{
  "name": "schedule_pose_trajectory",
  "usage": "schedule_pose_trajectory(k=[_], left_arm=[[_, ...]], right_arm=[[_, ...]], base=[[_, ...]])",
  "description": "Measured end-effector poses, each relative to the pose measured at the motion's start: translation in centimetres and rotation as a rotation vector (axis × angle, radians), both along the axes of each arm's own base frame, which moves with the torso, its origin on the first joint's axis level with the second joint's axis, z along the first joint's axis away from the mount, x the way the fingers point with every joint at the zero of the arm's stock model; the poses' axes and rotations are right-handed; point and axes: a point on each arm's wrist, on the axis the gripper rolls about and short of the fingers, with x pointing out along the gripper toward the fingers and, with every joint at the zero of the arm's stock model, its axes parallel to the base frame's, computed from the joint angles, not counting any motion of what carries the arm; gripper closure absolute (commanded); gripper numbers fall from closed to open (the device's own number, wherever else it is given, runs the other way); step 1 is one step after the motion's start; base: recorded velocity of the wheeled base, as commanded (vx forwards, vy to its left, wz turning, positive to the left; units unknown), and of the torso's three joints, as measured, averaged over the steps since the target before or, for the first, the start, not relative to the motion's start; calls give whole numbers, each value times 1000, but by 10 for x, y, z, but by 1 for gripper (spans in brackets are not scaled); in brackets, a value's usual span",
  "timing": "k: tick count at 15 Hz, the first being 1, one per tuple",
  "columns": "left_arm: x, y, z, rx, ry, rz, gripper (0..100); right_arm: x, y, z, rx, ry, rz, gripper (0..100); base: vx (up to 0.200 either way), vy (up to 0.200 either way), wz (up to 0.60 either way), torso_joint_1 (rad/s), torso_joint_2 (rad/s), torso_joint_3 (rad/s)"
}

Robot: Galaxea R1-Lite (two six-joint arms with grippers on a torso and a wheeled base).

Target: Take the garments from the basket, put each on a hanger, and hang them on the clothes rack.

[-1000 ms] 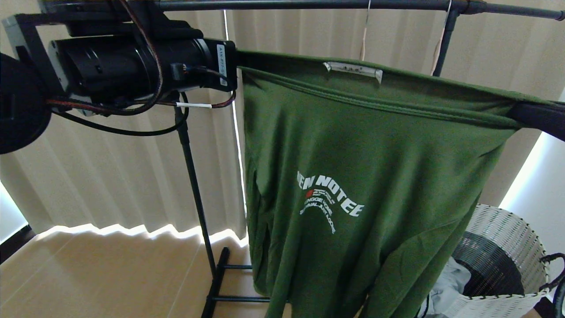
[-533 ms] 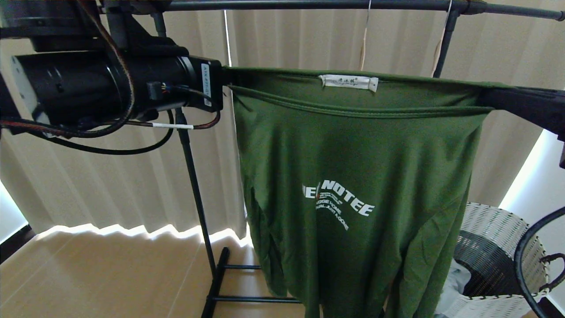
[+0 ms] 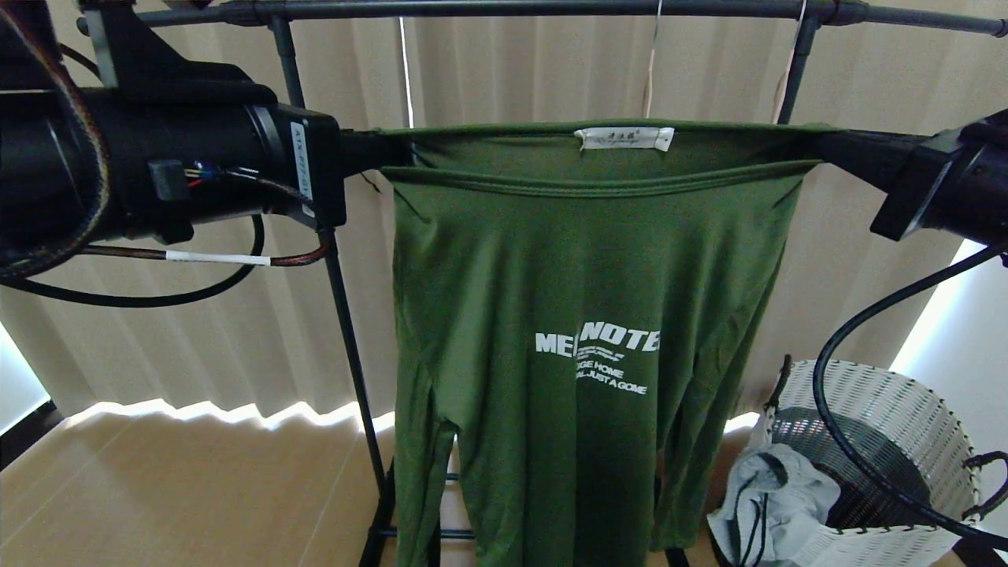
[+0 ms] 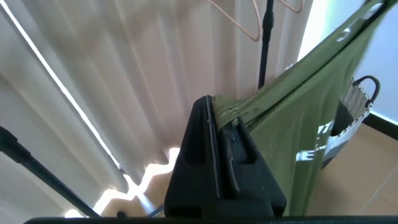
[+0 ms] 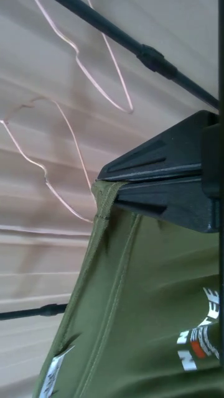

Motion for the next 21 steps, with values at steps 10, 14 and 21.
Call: schedule_pose_trajectory(k=[10,14,21], left_arm=[[-1,0,2,-4,-18,-2,100],[-2,0,2,-3,-17,1,100],[0,1,0,1,-11,8,100]], right_arm=[[-1,0,0,0,0,1,100],[-5,-1,0,0,4,2,100],[-11,-3,-6,-3,12,5,0]], base=[[0,0,0,0,0,0],[0,0,0,0,0,0],[0,0,0,0,0,0]])
